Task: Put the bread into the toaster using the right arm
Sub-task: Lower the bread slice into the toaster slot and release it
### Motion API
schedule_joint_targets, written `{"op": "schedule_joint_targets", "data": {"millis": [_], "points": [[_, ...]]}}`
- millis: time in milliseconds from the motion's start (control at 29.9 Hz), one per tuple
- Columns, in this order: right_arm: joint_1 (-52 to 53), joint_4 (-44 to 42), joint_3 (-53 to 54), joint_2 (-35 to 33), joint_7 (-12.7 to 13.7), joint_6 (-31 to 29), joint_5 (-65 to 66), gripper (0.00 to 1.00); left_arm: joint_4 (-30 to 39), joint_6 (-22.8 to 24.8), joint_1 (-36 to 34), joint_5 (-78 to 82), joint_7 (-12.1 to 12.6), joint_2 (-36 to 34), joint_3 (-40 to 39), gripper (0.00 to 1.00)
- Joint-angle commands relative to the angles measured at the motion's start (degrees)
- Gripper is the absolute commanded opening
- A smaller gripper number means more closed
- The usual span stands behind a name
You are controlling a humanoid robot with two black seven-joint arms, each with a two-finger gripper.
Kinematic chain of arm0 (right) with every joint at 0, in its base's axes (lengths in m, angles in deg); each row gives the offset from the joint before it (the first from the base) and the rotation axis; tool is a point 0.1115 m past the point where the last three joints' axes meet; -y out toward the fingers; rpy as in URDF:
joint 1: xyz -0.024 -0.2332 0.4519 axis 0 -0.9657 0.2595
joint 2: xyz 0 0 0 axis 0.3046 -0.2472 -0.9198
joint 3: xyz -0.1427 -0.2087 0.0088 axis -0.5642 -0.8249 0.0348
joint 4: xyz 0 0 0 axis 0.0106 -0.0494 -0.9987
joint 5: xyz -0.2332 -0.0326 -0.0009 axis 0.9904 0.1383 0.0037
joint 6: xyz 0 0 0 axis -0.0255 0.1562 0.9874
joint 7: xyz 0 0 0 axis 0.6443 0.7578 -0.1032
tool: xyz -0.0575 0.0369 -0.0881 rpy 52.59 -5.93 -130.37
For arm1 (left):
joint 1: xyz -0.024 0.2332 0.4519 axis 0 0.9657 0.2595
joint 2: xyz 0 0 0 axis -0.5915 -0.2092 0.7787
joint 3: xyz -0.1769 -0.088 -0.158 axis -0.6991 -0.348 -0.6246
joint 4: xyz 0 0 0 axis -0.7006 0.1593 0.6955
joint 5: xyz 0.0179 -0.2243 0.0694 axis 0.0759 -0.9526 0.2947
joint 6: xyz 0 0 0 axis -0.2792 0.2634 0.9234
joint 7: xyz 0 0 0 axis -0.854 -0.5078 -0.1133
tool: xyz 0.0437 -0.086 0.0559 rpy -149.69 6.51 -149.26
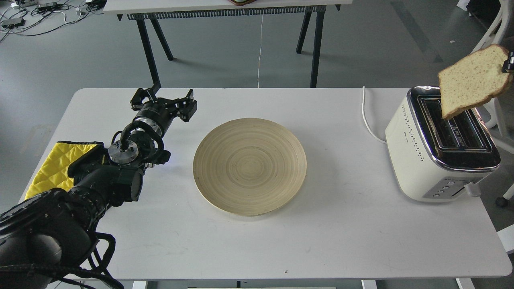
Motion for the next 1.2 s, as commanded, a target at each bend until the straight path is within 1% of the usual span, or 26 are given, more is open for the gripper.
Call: {"op": "schedule_joint_targets", "data": {"millis": [0, 668, 1169], "points": [[-1.24, 0.01, 0.22, 0.06, 0.0, 0.08, 0.37, 0.02, 0.01, 0.0, 0.0, 0.0, 0.08, 0.0, 0.0, 1.0], [-3.35, 0.18, 0.74, 0.15, 0.0, -0.1, 1.78, 0.02, 0.01, 0.0, 0.0, 0.0, -0.01, 0.0, 0.0, 1.0], [-3.62, 2.55, 0.66, -0.11, 0.0, -0.63, 3.89, 0.03, 0.01, 0.0, 0.0, 0.0, -0.01, 0.0, 0.0, 1.0]]}}
